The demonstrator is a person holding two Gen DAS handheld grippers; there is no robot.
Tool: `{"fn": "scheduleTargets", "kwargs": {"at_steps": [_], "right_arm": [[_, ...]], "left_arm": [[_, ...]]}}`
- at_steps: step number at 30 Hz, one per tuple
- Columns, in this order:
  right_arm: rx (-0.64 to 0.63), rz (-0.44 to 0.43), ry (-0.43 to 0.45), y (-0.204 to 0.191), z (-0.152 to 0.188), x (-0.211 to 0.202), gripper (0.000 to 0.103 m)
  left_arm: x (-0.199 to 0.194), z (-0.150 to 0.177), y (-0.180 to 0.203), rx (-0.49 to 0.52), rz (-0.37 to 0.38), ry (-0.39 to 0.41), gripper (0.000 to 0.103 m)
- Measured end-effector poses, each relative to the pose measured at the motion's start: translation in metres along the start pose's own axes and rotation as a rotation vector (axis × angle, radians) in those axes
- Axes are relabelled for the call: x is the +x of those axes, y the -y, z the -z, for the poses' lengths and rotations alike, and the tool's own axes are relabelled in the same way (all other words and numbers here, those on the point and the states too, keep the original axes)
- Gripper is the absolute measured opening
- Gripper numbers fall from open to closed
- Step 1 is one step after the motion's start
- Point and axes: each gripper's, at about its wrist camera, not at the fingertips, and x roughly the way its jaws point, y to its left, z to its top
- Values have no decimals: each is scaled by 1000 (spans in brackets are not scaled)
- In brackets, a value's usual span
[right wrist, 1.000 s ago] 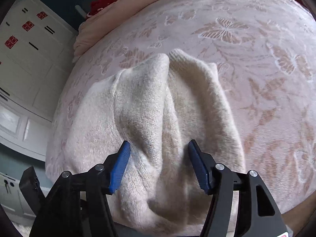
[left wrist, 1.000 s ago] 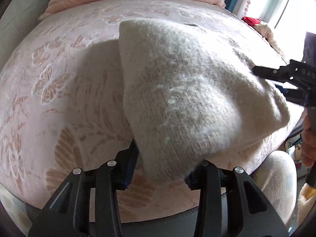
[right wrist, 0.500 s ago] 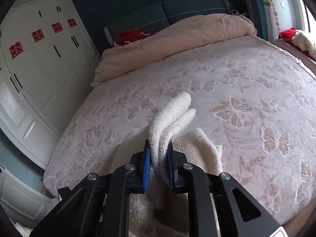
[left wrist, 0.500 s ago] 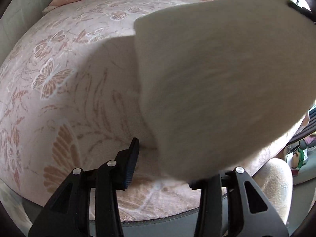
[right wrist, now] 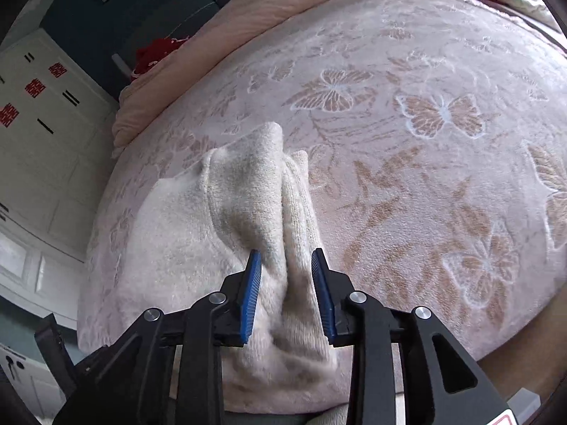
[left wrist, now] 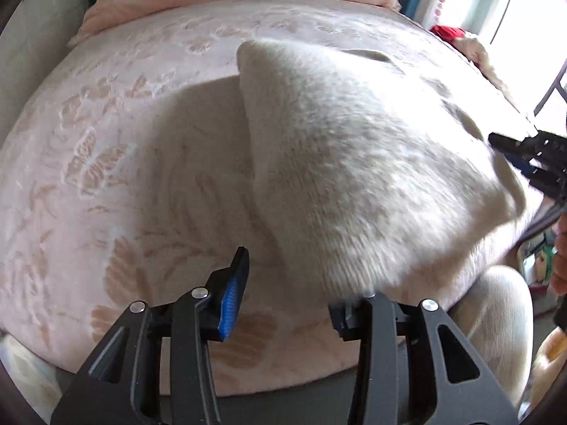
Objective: Fold small clothes
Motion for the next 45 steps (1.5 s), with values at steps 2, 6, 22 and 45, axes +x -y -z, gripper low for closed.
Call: {"fn": "scheduleTargets", "kwargs": {"at_steps": [2,6,22,45], "right_arm": [[-43,-19,24,-11,12,-20,28],[-168,-40,4,-44,37,-33,8],[-232,173,-207,-26,55,46,0],[-182,105,-113,-65,-58,80,2]], "left_arm": [[-19,5,0,23,21,12,41],[-64,-1,11,0,139,84,42],[13,-23,37,64,-82,-27,65],[7,-42,45,110,-115,-10,69]]}}
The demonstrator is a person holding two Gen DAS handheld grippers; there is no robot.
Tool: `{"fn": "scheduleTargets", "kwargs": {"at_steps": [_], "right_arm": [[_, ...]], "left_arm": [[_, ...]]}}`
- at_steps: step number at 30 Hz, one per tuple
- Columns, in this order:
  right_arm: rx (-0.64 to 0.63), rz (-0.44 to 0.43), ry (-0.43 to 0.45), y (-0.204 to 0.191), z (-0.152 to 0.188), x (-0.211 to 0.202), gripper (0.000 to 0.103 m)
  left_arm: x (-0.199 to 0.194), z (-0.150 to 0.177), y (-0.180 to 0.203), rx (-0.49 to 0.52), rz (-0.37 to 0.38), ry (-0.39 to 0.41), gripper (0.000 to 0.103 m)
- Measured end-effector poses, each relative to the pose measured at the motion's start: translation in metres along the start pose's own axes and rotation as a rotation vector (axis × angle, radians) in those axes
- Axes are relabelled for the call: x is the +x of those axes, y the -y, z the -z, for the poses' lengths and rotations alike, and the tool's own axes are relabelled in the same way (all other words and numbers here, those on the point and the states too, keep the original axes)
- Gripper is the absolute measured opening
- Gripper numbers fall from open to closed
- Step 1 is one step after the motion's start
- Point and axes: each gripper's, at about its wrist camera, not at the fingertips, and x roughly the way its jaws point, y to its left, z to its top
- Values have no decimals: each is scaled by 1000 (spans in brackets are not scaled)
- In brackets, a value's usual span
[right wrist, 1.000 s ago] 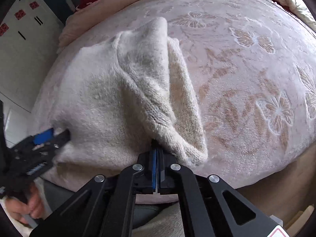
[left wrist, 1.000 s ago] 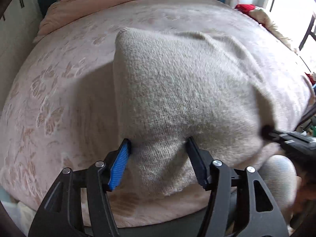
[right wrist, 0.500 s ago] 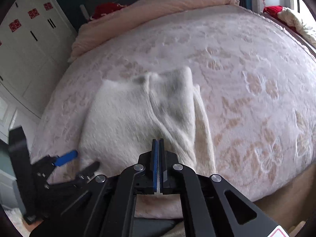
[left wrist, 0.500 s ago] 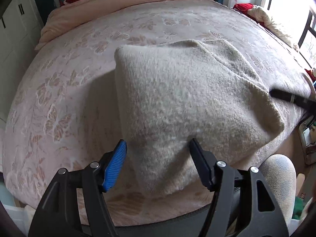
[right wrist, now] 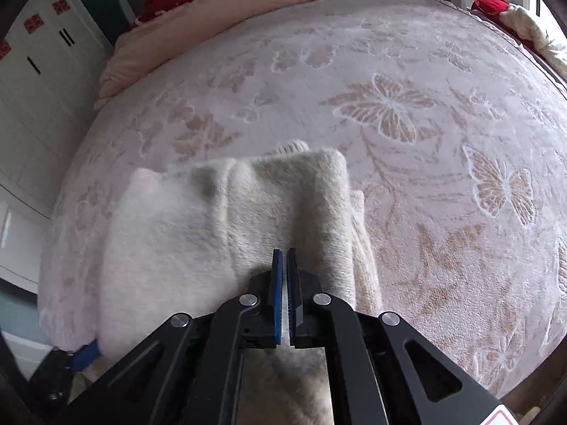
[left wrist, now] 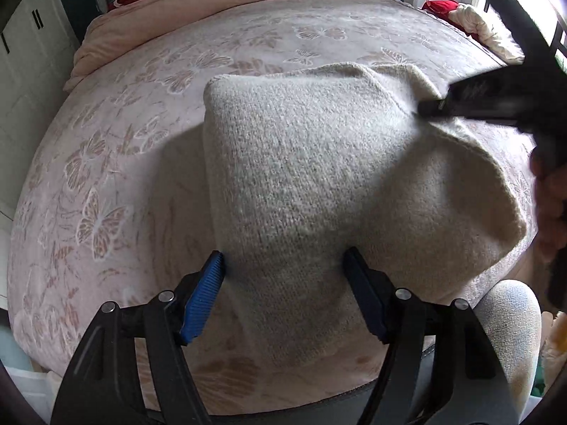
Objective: Fold small clothes
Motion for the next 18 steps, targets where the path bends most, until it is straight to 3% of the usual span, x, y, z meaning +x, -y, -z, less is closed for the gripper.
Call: {"fn": "scheduleTargets", "kwargs": {"at_steps": [5,9,11,12,14,16,18], "right_arm": [[-5,-29,36,-15,-18,-11,2],[45,-37,-13,-9,-46,30,3],[35,70,-107,4,-49,79,0],[32,69,-109,8,-48,89,0],[56,48,-93,9,-54,80,0],[48,18,-37,3,-53,46,3],[-10,-3,53,-3,-30,-2,4]], "left_arm": [[1,0,0,-2,-2,2,70],[1,0,1,2,-10,1,70],[2,0,0,3,-11,-6,73],[4,-1,0,2,-3,-11,74],[6,-1,-2,-3,1,-17,74],[6,-1,-5,-8,5,-25,74],[2,-1,-8,-24,26,-26,74]]}}
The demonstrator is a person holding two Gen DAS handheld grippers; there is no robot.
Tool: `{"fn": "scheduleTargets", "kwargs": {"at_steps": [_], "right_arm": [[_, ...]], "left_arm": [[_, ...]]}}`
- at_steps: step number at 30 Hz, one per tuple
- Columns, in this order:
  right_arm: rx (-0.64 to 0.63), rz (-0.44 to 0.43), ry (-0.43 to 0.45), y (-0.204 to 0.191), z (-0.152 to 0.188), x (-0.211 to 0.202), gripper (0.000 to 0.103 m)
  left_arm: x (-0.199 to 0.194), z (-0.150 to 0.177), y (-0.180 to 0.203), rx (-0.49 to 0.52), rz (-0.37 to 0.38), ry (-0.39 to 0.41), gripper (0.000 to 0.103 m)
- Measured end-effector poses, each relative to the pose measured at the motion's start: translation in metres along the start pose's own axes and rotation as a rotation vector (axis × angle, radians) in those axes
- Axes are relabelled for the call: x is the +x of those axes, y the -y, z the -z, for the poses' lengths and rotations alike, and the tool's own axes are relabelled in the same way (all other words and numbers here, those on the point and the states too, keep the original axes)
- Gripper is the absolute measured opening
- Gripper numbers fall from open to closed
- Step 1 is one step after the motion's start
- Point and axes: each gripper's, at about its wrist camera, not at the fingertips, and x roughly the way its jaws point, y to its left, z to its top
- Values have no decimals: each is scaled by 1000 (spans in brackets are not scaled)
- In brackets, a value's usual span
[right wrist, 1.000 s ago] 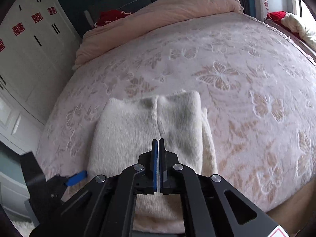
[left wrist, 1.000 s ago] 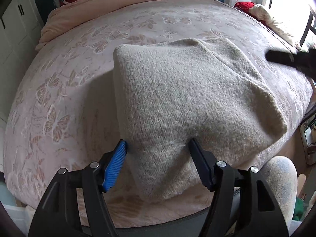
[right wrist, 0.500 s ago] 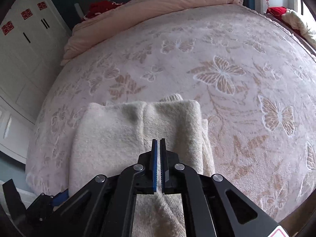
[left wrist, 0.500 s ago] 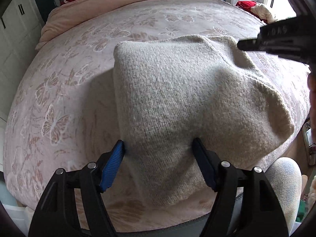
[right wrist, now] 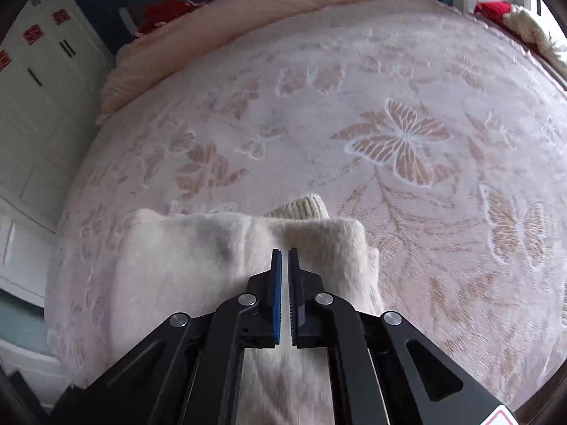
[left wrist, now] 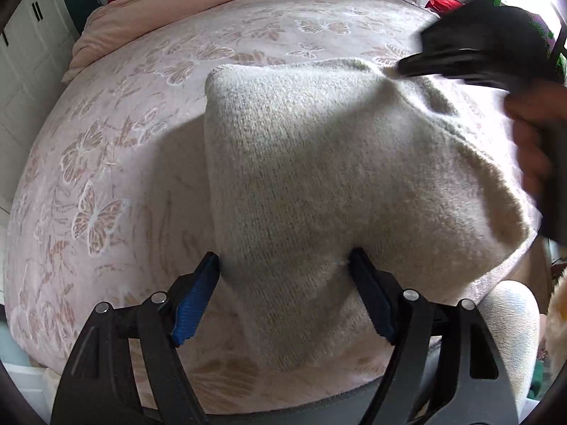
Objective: Fold small clothes
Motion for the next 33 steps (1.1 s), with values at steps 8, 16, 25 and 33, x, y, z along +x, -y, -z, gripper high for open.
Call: {"fn": "scheduleTargets", "kwargs": {"at_steps": [8,16,25,33], "right_arm": [[21,13,-127,32,146,-27,0],[40,-50,-45,24,127,-59,35],[109,-87,-79,51,105,-20,82],[239,-176,-116,56,112,18,94]], "left_arm": [[-24,-4,11,-33,126,53,72],[-26,-5,13,-36,122,74,84],[31,-20,-49,-316,287,-91,95],[65,-18,-40,-375,355,-170,98]]}}
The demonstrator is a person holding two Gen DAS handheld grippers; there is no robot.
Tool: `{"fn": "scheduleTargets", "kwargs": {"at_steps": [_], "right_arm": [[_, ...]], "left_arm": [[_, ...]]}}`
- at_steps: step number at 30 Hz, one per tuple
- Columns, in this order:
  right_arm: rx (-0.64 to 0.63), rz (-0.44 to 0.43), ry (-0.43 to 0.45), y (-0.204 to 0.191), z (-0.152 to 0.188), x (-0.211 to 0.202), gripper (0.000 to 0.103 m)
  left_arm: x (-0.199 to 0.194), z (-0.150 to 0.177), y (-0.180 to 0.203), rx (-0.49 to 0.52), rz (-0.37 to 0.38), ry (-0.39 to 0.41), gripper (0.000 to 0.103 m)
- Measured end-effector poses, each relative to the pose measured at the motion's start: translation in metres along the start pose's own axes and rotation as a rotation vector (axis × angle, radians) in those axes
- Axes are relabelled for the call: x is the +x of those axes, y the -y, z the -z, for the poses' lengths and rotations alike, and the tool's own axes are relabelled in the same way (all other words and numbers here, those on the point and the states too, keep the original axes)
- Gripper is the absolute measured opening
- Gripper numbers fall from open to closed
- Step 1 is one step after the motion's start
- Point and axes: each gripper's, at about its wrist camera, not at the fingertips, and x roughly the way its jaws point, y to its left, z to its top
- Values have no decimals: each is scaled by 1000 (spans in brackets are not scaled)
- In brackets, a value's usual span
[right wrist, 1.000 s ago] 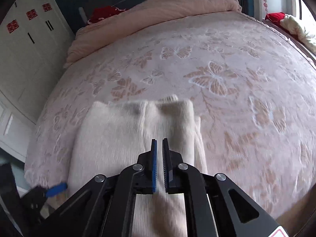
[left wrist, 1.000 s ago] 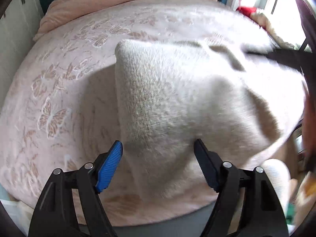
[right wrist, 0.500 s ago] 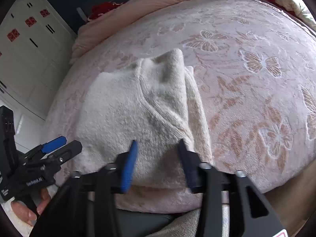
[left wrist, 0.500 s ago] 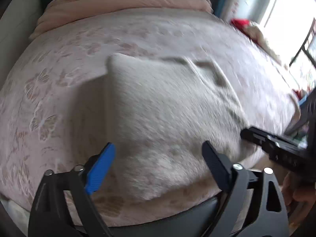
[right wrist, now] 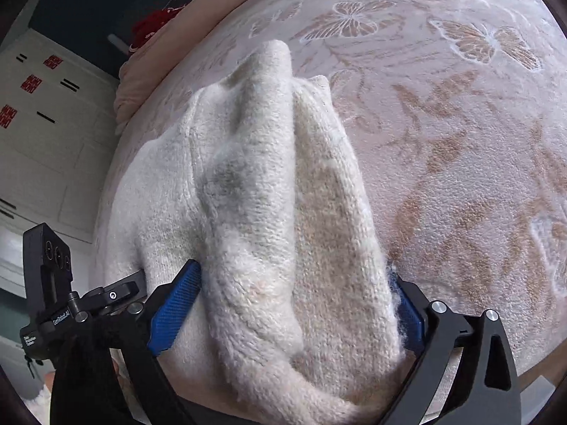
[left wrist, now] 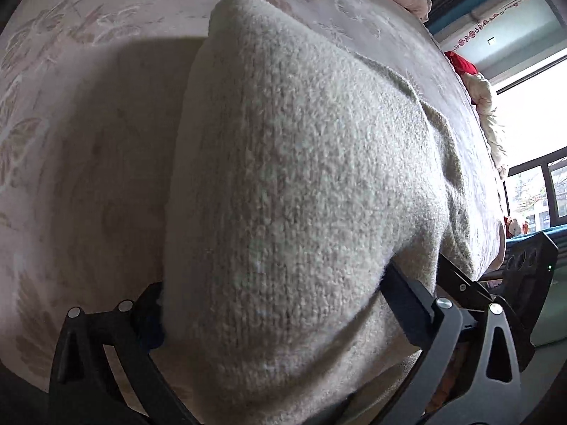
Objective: Fold small clothes
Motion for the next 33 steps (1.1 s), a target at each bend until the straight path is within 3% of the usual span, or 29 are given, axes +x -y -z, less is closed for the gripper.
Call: {"fn": "scheduleTargets", "kwargs": {"at_steps": [1,2,3,5,6,7,9,16,24,29,33], "right_arm": [[-3,5,-3,-4,-1,1,90],[-8,5,-10,-8,-1,1,75],[-8,-5,-14,-11,-3,0,54],[5,-20,-7,-19,-6,-7,40],[-6,-13,3,-25,-6,-15,37],[-17,-16,23,-32,-6,-25,36],[-24,-44,61,-47,-4,-47,34],[-131,-78,233,-117,11,-145,32],[-326,-153,436,-217,28,-240,32],[-460,-228,551,-291,30,-265,32],[-514,-285,576,-336,26,-241,33]], "left_arm": [[0,-2,1,0,-2,-7,98],[-1,-4,3,-2,-2,-17,95],[-3,-6,5,-4,0,-23,91],[-12,-8,9,3,6,-21,70],[-19,-8,12,12,16,-20,64],[-27,-8,15,23,22,-17,54],[-50,-9,24,67,42,8,49],[-147,2,54,169,134,115,48],[-287,19,67,331,203,381,49],[-365,16,47,401,193,571,50],[-391,3,9,417,146,667,51]]}}
